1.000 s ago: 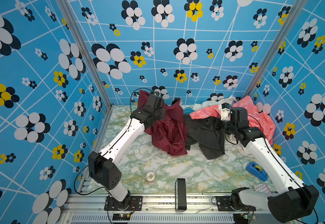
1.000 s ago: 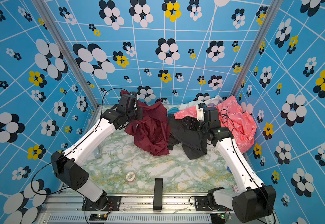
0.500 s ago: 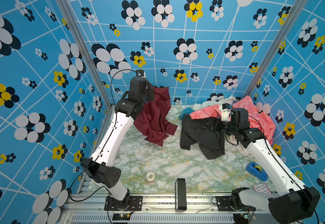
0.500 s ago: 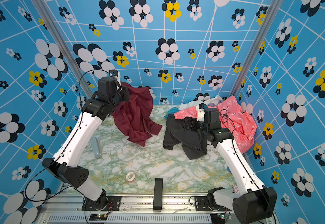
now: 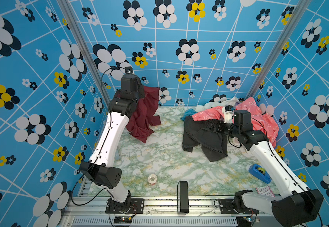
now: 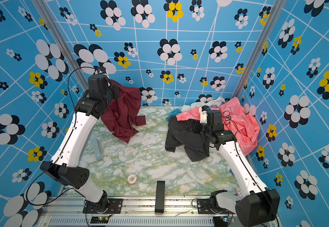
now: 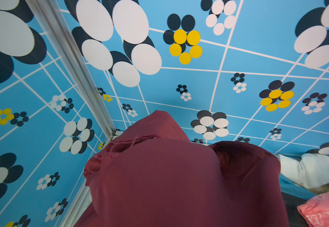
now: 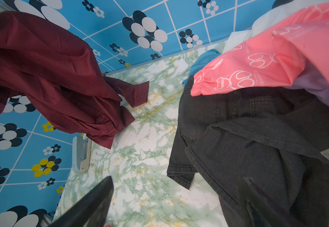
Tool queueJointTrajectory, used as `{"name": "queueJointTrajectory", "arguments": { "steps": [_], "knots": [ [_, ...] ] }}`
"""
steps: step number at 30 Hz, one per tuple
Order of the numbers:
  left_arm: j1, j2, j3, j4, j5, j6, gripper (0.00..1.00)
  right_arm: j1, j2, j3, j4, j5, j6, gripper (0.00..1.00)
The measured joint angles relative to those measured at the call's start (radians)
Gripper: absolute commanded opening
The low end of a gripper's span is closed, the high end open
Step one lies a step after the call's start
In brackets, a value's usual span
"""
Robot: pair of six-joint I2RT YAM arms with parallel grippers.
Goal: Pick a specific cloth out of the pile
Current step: 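Carry the maroon shirt with the left gripper away from the pile, then lower the maroon shirt onto the clear table with the left gripper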
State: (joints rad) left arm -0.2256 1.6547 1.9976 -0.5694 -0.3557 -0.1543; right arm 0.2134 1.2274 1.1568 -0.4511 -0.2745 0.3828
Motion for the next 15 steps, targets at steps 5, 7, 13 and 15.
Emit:
{"name": "queueJointTrajectory", "arguments": {
  "steps": [5,7,13,15],
  "knots": [
    [0.053,0.000,-0.031,0.024,-0.023,0.010,0.00,-0.001,0.000,-0.006,0.003,0.000,0.000,0.99],
    [0.077,0.000,-0.033,0.024,-0.023,0.014,0.00,-0.002,0.000,-0.006,0.008,0.000,0.000,0.99],
    [0.136,0.001,-0.048,0.045,-0.019,0.009,0.00,-0.006,0.000,-0.008,0.022,0.000,0.005,0.99],
    [0.142,0.002,-0.081,0.064,-0.018,0.003,0.00,-0.006,0.000,-0.014,0.025,0.000,0.010,0.99]
  ]
}}
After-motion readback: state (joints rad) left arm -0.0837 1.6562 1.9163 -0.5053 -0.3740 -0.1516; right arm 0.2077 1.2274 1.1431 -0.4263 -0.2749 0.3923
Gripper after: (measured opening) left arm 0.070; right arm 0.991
